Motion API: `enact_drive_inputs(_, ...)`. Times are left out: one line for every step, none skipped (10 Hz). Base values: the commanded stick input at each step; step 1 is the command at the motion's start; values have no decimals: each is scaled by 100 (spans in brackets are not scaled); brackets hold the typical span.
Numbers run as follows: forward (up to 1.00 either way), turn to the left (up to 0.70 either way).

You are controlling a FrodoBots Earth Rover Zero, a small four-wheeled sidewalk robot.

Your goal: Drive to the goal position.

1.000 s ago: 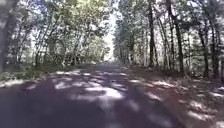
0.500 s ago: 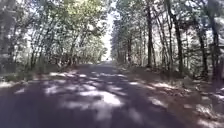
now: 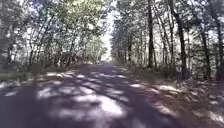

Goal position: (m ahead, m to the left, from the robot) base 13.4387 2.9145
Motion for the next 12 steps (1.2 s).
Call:
enact_drive_inputs(45,0)
enact_drive_inputs(45,0)
enact_drive_inputs(45,0)
enact_drive_inputs(45,0)
enact_drive_inputs(45,0)
enact_drive_inputs(45,0)
enact_drive_inputs(45,0)
enact_drive_inputs(45,0)
enact_drive_inputs(45,0)
enact_drive_inputs(45,0)
enact_drive_inputs(45,0)
enact_drive_inputs(45,0)
